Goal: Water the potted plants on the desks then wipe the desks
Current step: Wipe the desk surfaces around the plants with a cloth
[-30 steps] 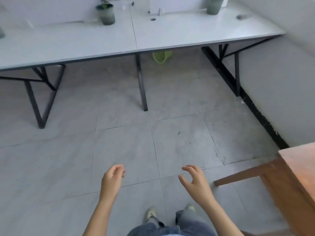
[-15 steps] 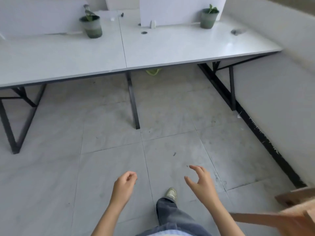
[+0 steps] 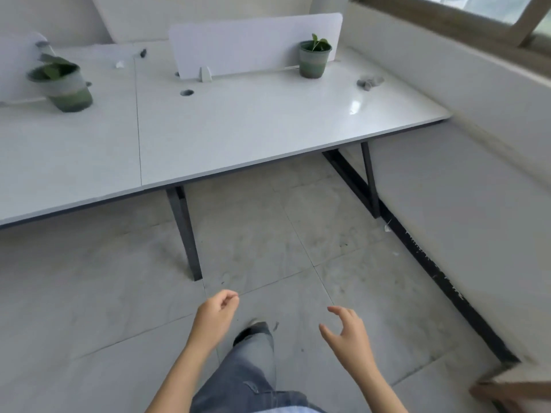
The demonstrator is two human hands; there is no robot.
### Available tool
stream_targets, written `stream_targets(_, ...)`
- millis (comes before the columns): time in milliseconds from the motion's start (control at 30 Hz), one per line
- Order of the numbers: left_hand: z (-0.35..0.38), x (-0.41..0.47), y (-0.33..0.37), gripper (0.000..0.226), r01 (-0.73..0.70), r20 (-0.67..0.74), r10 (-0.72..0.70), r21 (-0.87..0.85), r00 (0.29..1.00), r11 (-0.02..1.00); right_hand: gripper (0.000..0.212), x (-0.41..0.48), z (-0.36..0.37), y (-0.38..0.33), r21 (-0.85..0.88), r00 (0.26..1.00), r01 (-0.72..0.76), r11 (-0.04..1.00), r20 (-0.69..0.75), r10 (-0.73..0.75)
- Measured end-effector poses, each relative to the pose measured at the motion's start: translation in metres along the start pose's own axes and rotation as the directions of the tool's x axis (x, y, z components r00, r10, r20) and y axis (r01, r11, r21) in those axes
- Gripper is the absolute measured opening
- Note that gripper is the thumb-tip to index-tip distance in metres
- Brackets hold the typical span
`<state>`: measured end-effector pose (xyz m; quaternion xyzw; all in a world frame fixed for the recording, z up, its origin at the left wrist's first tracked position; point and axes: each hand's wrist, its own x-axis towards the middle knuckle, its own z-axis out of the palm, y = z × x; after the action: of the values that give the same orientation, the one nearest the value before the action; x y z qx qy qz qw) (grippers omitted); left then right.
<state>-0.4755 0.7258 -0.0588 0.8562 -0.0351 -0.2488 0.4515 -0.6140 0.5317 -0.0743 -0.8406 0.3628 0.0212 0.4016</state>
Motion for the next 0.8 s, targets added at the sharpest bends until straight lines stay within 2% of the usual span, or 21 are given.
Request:
stream_targets(100, -0.014, 0.066, 0.020, 0.021, 0.038, -0.129, -0.051, -0.103, 0.990, 0.994, 0.040, 0.062, -0.012, -0.015, 0.003, 0.999, -0.022, 1.000, -0.047, 0.023)
stream_targets(167, -0.018, 0.112, 0.041, 0.024, 0.033, -0.135, -0.051, -0.133, 0.990, 0.991, 0.040, 0.108, -0.021, -0.032, 0.003, 0.996, -0.010, 1.000, -0.087, 0.010)
stream_targets(400, -0.015, 0.263, 0.159, 0.025, -0.140, -0.049, 0.136, -0.104, 0.990, 0.985, 0.038, 0.243, -0.063, -0.098, 0.051, 0.971, -0.009, 0.999, -0.238, 0.021)
stream_targets(500, 0.005, 0.302, 0.190, 0.025, -0.126, 0.030, 0.130, -0.112, 0.991, 0.986, 0.037, 0.269, -0.073, -0.104, 0.039, 0.964, -0.078, 0.996, -0.253, 0.085)
stream_targets(667, 0.058, 0.337, 0.205, 0.023, -0.084, 0.280, 0.087, -0.022, 0.956, 0.996, 0.037, 0.299, -0.078, -0.081, 0.061, 0.949, -0.231, 0.971, -0.206, 0.238)
stream_targets(800, 0.085, 0.381, 0.242, 0.019, -0.086, 0.265, 0.092, -0.036, 0.960, 0.996, 0.038, 0.355, -0.106, -0.066, 0.071, 0.934, -0.276, 0.959, -0.218, 0.285)
